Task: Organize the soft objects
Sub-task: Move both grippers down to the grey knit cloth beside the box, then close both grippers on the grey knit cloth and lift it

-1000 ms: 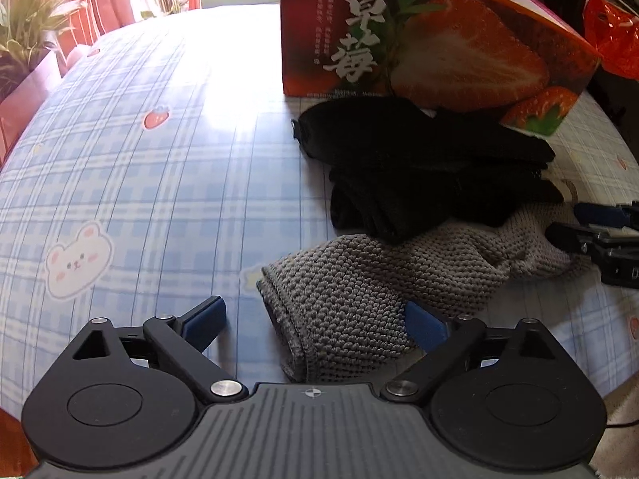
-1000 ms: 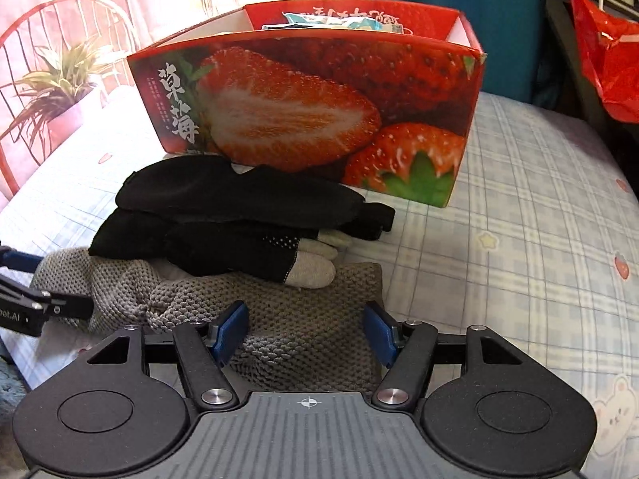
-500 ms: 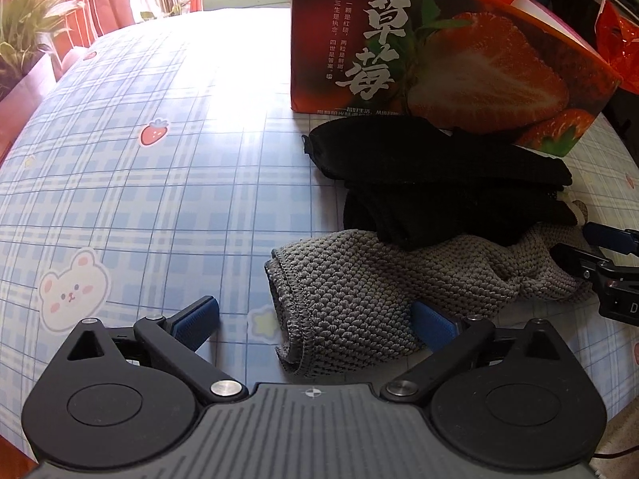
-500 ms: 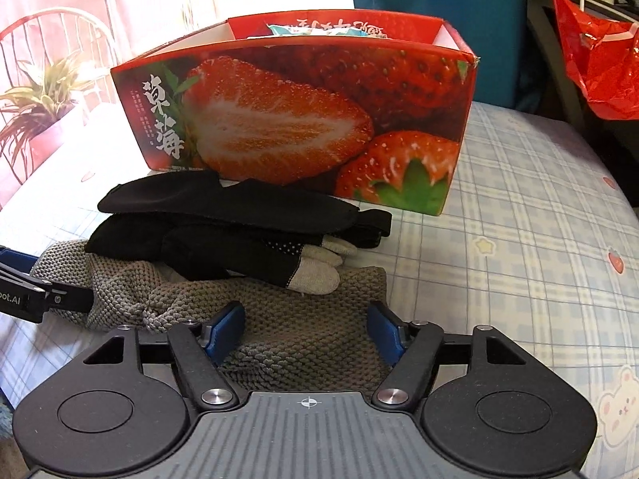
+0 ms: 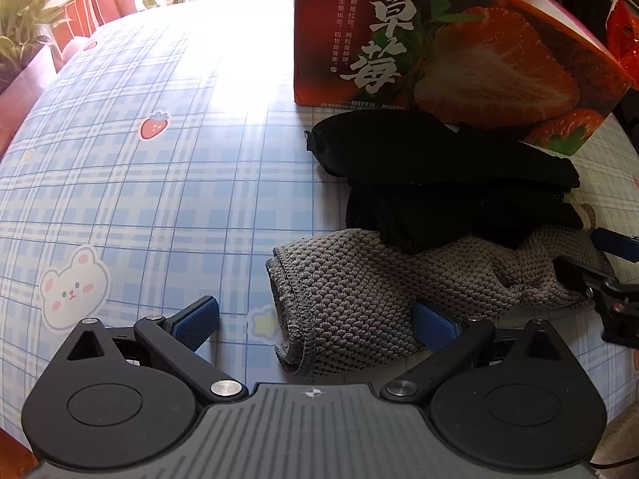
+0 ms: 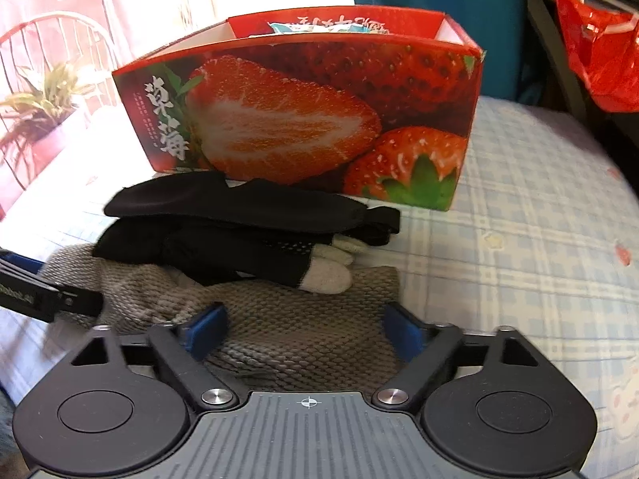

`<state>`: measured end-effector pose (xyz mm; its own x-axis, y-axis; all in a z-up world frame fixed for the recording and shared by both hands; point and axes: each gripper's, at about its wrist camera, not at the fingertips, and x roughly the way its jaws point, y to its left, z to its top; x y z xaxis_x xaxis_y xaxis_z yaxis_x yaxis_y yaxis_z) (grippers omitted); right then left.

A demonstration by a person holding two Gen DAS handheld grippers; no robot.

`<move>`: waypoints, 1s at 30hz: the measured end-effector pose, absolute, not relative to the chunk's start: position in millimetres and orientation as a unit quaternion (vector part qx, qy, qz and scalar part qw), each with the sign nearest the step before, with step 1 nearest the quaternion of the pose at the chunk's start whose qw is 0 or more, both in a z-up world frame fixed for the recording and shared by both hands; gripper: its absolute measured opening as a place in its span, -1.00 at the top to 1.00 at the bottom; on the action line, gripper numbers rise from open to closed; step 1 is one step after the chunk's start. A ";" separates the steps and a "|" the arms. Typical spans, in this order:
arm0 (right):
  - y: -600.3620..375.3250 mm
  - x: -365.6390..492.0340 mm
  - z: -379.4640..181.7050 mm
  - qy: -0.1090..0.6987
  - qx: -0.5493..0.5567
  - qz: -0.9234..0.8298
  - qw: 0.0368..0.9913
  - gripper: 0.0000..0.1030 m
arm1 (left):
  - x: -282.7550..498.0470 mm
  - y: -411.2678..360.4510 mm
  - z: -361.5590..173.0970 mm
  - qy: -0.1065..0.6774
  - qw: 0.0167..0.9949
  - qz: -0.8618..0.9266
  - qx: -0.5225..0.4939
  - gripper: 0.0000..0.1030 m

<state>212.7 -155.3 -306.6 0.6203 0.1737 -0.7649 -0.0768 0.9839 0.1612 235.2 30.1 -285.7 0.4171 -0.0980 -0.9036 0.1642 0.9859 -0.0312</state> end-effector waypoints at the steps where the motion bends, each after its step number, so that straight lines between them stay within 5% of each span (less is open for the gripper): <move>1: -156.6 213.7 -307.9 0.435 0.069 0.080 0.894 -0.99 | 233.6 29.9 -286.5 0.531 0.843 -0.078 0.031 -1.00; 20: -153.4 210.3 -309.6 0.429 0.069 0.079 0.897 -0.99 | 204.3 41.9 -288.0 0.497 0.864 -0.086 0.003 -0.92; 26: -165.7 202.6 -295.8 0.405 0.100 0.056 0.907 -0.97 | 195.8 52.4 -276.4 0.489 0.866 -0.097 -0.041 -0.52; 30: -175.9 199.3 -294.3 0.393 0.095 0.037 0.914 -0.62 | 192.9 58.4 -270.4 0.473 0.875 -0.094 -0.053 -0.21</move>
